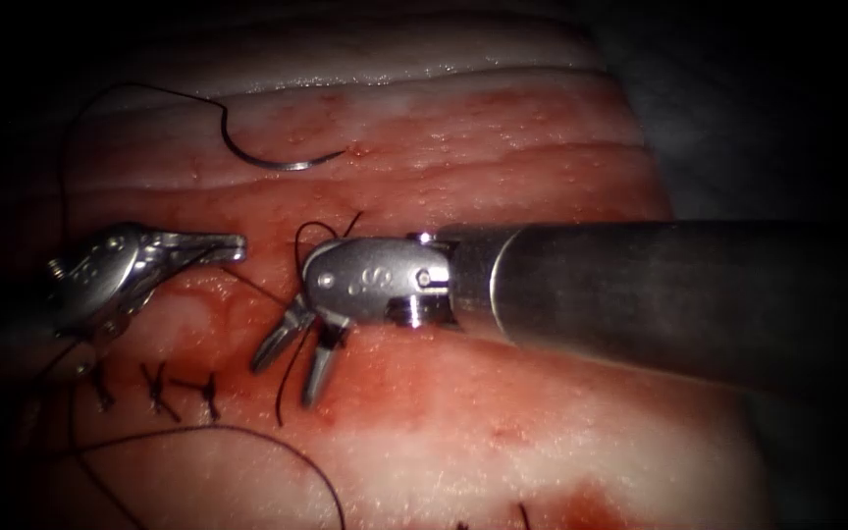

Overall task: Wound Closure
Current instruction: Grab the suture tail end with the right gripper, then tension the knot by pulling down with the left gripper and up with the right gripper.

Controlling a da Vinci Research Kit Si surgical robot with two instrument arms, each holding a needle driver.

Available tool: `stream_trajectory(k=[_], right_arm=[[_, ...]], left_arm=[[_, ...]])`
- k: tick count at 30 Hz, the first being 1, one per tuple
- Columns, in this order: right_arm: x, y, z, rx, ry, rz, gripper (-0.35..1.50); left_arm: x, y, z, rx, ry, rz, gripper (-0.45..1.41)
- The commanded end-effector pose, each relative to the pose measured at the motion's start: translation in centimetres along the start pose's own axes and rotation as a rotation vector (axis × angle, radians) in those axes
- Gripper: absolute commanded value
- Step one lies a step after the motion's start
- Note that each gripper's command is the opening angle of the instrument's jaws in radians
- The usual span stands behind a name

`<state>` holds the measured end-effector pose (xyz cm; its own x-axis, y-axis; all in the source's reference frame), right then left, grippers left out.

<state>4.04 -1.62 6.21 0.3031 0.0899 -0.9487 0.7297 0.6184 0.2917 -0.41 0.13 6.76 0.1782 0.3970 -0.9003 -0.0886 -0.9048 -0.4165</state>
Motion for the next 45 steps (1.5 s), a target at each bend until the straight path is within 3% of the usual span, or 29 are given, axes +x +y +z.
stream_trajectory(k=[1, 7, 9, 11, 12, 20, 35, 40, 45], right_arm=[[-0.02, 0.07, 0.11, 0.003, -0.003, -0.007, 0.71], [-0.07, 0.02, 0.25, 0.019, -0.055, -0.034, 0.64], [-0.09, 0.02, 0.26, 0.021, -0.065, -0.040, 0.51], [-0.09, 0.02, 0.26, 0.027, -0.067, -0.039, -0.20], [-0.09, 0.01, 0.25, 0.028, -0.066, -0.039, -0.35], [-0.06, 0.08, 0.13, -0.006, -0.056, -0.047, -0.35], [-0.14, 0.25, -0.52, -0.175, 0.118, 0.007, -0.35], [-0.18, 0.29, -0.64, -0.194, 0.165, 0.015, -0.35], [-0.33, 0.37, -0.83, -0.233, 0.196, 0.032, -0.35]], left_arm=[[-0.06, -0.03, 0.04, -0.001, 0.000, 0.001, -0.45], [-0.06, -0.02, 0.03, -0.003, 0.001, -0.005, -0.45], [-0.06, -0.02, 0.02, -0.003, 0.001, -0.004, -0.45], [-0.07, -0.01, 0.02, -0.003, 0.000, -0.004, -0.45], [-0.07, -0.01, 0.02, -0.004, 0.000, -0.003, -0.45], [-0.09, 0.05, 0.02, -0.005, 0.000, -0.005, -0.45], [-0.16, 0.25, 0.03, -0.053, -0.090, 0.003, -0.45], [-0.19, 0.42, 0.12, -0.116, -0.174, 0.004, -0.45], [-0.24, 0.81, 0.20, -0.250, -0.311, 0.018, -0.45]])
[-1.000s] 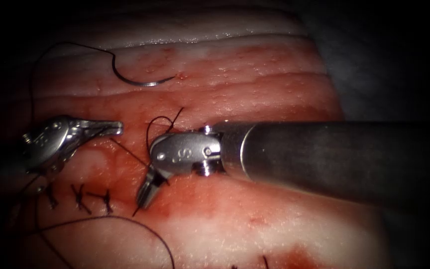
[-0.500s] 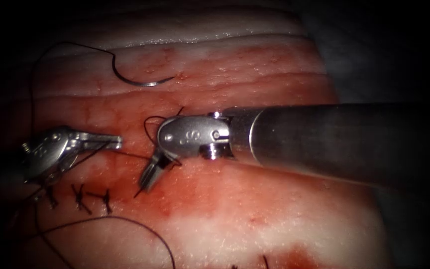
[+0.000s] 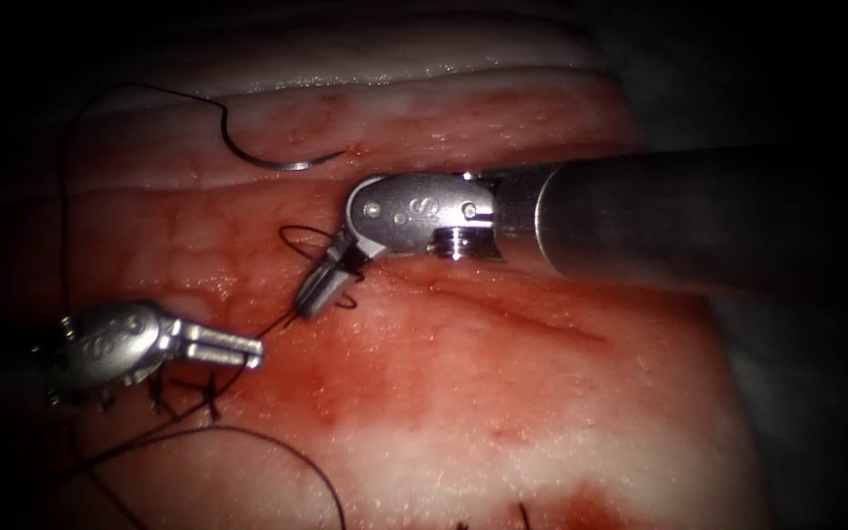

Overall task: Wound Closure
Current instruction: Tension the knot by pulling down with the left gripper and up with the right gripper.

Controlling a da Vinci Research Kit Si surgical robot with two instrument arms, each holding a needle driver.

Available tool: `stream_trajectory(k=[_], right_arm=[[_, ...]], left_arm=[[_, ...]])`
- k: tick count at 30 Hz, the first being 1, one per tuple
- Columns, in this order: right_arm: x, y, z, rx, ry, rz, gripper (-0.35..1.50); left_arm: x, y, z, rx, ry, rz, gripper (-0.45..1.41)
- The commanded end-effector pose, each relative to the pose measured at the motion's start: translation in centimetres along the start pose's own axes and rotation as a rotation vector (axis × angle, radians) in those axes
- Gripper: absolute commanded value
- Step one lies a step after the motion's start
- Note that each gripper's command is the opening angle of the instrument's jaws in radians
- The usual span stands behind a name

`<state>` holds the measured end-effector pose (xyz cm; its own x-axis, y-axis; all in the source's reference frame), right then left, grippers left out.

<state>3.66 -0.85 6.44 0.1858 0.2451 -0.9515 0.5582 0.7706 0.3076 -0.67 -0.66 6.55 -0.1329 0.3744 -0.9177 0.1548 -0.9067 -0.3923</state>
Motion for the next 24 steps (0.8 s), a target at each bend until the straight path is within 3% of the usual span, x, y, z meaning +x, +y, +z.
stream_trajectory(k=[1, 4, 13, 24], right_arm=[[-0.08, 0.15, -0.05, -0.015, 0.007, 0.003, -0.35], [-0.16, 0.23, -0.18, -0.041, -0.001, 0.012, -0.35], [-0.35, 0.45, -0.50, -0.093, -0.014, 0.036, -0.35], [-0.41, 0.53, -0.59, -0.116, -0.022, 0.043, -0.35]], left_arm=[[-0.03, 0.04, 0.08, -0.032, -0.021, 0.003, -0.45], [0.05, 0.24, 0.12, -0.100, -0.073, 0.008, -0.45], [0.40, 0.61, 0.05, -0.209, -0.117, 0.016, -0.45], [0.57, 1.02, 0.10, -0.425, -0.108, 0.021, -0.45]])
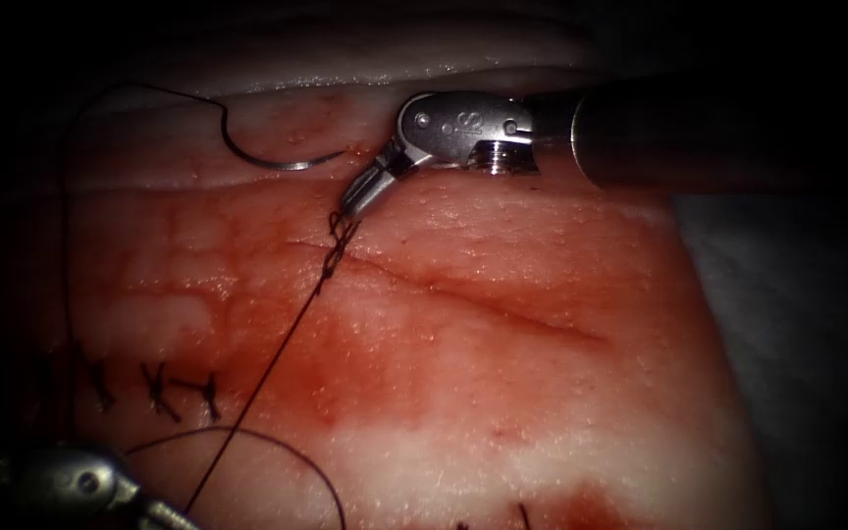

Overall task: Wound Closure
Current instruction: Tension the knot by pulling down with the left gripper and up with the right gripper.

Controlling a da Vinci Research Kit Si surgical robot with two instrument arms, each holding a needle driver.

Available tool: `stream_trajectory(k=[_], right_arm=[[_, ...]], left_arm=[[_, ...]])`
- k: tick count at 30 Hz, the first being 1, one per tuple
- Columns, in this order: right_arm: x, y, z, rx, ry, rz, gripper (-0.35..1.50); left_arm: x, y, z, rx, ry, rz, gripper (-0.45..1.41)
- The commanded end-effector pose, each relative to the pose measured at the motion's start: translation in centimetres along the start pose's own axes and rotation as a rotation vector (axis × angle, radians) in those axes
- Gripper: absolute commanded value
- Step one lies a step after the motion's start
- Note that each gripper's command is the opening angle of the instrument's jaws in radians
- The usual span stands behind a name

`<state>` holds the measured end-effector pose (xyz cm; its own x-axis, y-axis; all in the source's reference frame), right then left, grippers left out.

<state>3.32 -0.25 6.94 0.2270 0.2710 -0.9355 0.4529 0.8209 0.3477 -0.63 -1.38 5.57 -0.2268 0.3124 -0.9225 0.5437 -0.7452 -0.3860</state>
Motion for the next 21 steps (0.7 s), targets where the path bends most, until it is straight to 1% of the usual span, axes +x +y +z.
stream_trajectory(k=[1, 8, 11, 17, 21], right_arm=[[-0.01, 0.10, 0.04, -0.005, -0.002, -0.004, -0.35], [-0.05, 0.19, 0.00, -0.062, -0.019, 0.009, -0.35], [-0.08, 0.25, -0.04, -0.092, -0.029, 0.026, -0.35], [-0.11, 0.32, -0.09, -0.145, -0.048, 0.038, -0.35], [-0.12, 0.33, -0.10, -0.159, -0.053, 0.045, -0.35]], left_arm=[[-0.06, -0.01, 0.10, -0.017, 0.001, -0.004, -0.45], [-0.21, 0.13, 0.44, -0.155, -0.014, -0.024, -0.45], [-0.29, 0.19, 0.57, -0.211, -0.036, -0.034, -0.45], [-0.39, 0.27, 0.72, -0.287, -0.031, -0.036, -0.45], [-0.39, 0.35, 0.75, -0.341, -0.021, -0.027, -0.45]])
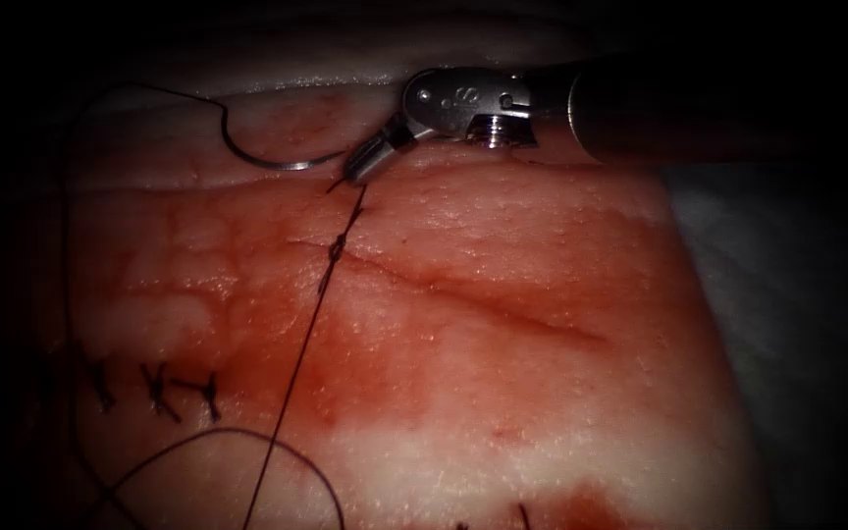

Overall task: Wound Closure
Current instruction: Tension the knot by pulling down with the left gripper and up with the right gripper, then wrap the suture once around the right gripper counter-clockwise.

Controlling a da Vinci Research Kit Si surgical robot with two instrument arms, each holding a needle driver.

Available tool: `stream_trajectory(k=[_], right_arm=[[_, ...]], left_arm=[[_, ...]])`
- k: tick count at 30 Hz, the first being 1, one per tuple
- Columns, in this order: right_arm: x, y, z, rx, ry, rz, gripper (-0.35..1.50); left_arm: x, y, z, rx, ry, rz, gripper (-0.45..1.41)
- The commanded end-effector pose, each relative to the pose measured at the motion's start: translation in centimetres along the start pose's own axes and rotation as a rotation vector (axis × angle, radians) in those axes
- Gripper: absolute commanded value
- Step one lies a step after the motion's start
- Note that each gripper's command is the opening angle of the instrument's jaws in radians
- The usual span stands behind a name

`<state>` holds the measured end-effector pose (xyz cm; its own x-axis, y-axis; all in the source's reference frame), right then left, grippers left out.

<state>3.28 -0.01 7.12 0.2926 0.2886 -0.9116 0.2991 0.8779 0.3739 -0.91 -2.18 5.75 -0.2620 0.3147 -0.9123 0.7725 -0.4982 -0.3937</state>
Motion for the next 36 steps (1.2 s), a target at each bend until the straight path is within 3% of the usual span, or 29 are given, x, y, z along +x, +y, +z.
stream_trajectory(k=[1, 7, 16, 21, 26, 27, 29, 30, 36], right_arm=[[0.00, 0.08, 0.06, 0.000, 0.000, -0.003, -0.35], [-0.02, 0.06, 0.08, -0.009, -0.005, -0.003, -0.35], [-0.07, 0.17, 0.00, -0.113, -0.042, -0.012, -0.35], [-0.07, 0.17, -0.02, -0.130, -0.027, -0.007, -0.35], [-0.03, 0.08, 0.03, -0.168, 0.041, 0.016, -0.35], [-0.02, 0.04, 0.04, -0.180, 0.059, 0.042, 0.09], [0.01, 0.00, 0.03, -0.194, 0.086, 0.047, 0.54], [0.05, -0.05, -0.01, -0.231, 0.099, 0.062, 0.94], [0.23, -0.16, -0.34, -0.302, 0.162, 0.050, 1.11]], left_arm=[[-0.03, -0.02, 0.06, -0.017, 0.003, 0.005, -0.45], [0.09, 0.16, 0.24, -0.128, 0.020, 0.019, -0.45], [-0.04, 0.18, 0.38, -0.164, 0.005, 0.042, -0.45], [-0.01, 0.14, 0.33, -0.164, 0.009, 0.044, -0.45], [0.27, -0.04, 0.06, -0.050, 0.028, 0.050, -0.45], [0.33, -0.08, -0.02, -0.022, 0.028, 0.049, -0.45], [0.48, -0.19, -0.22, 0.046, 0.028, 0.067, -0.45], [0.63, -0.31, -0.45, 0.124, 0.024, 0.098, -0.45], [1.06, -0.59, -1.09, 0.297, 0.011, 0.205, -0.45]])
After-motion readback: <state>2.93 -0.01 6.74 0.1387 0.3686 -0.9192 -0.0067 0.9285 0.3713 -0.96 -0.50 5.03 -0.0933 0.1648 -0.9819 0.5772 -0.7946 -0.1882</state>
